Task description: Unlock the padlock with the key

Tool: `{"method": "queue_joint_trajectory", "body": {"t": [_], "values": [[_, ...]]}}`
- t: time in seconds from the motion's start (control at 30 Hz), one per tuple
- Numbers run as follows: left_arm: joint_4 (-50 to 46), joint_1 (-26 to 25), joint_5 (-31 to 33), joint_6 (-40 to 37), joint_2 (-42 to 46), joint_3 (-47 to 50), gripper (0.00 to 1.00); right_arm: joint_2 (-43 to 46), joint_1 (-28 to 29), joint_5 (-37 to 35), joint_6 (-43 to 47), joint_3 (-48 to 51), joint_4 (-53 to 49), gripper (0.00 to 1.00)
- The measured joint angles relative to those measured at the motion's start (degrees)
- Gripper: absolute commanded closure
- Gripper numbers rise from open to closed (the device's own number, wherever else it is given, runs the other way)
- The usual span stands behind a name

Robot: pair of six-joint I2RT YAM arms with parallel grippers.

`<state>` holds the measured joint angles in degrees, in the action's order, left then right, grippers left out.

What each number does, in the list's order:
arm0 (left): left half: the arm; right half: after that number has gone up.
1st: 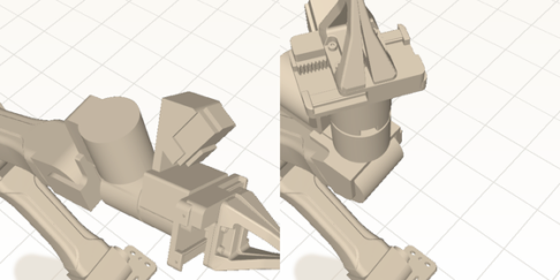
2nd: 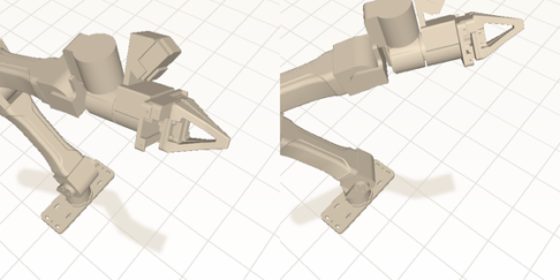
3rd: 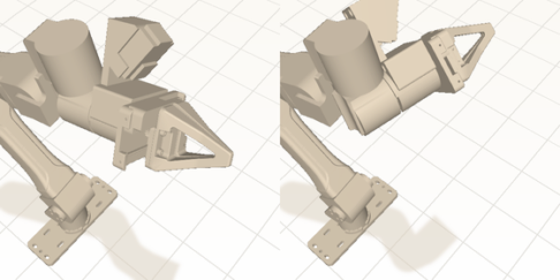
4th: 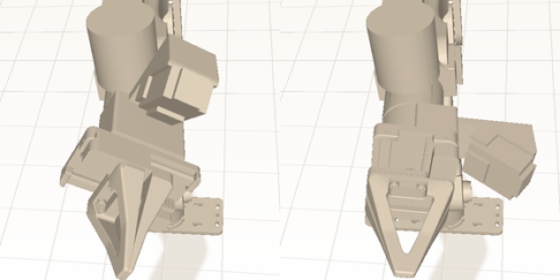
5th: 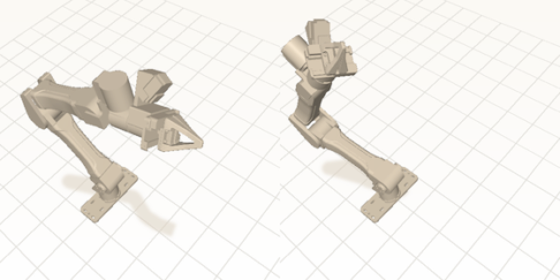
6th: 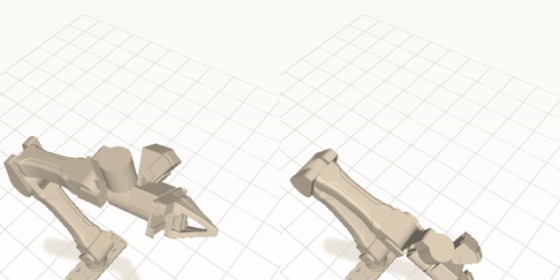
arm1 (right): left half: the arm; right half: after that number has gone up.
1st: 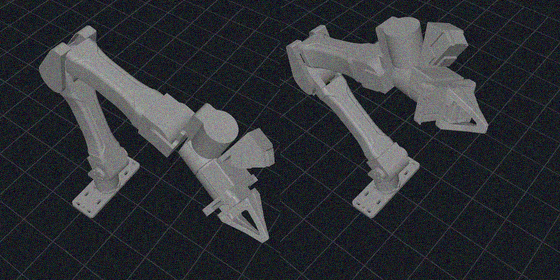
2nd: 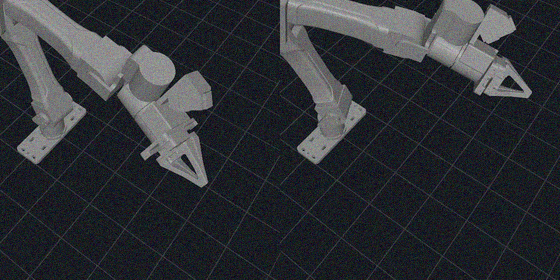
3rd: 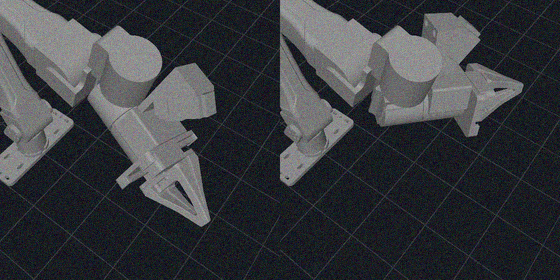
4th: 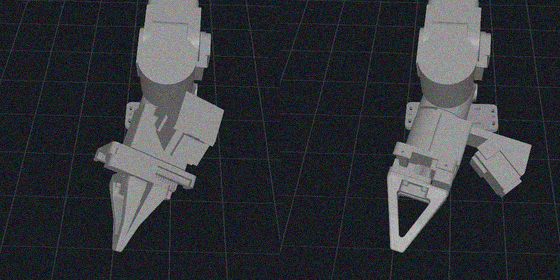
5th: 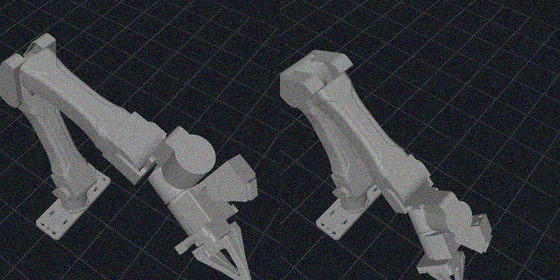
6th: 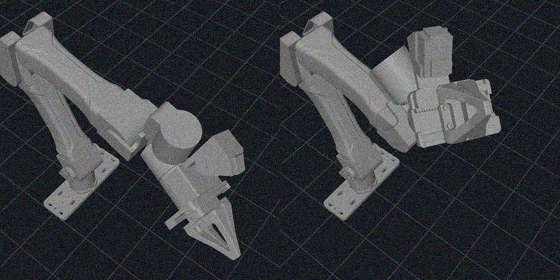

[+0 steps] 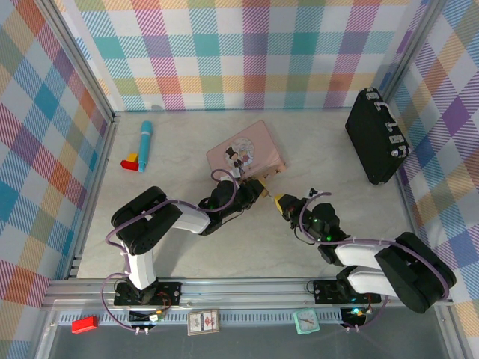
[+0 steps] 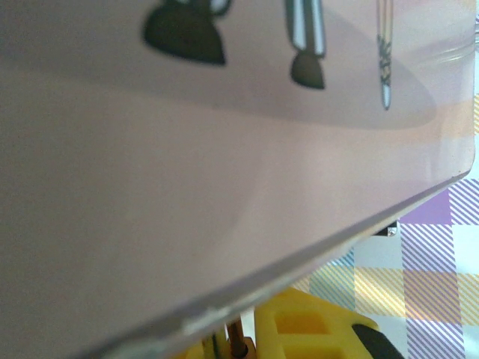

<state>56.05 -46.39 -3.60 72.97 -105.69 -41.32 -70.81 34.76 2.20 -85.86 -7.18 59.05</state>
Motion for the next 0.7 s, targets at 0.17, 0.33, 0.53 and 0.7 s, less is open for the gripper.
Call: {"method": "queue_joint_trajectory", "body": {"t": [0.17,0.33,0.53,0.7], "values": [[0.09,-0.04,0.24,0.74,0.00,0.00,1.00,-4.31,0.20,-0.04,-0.22,0.00,1.79,1.00],[0.13,-0.07,0.26,0.81,0.02,0.00,1.00,-7.19,0.20,-0.04,-0.42,0.00,4.04,1.00],[0.24,-0.09,0.31,0.87,0.02,0.04,1.00,-7.23,0.20,-0.04,-0.46,0.00,5.18,1.00],[0.48,-0.09,0.52,1.18,0.02,0.09,1.00,-6.23,0.20,-0.07,-0.44,0.00,5.16,1.00]]}}
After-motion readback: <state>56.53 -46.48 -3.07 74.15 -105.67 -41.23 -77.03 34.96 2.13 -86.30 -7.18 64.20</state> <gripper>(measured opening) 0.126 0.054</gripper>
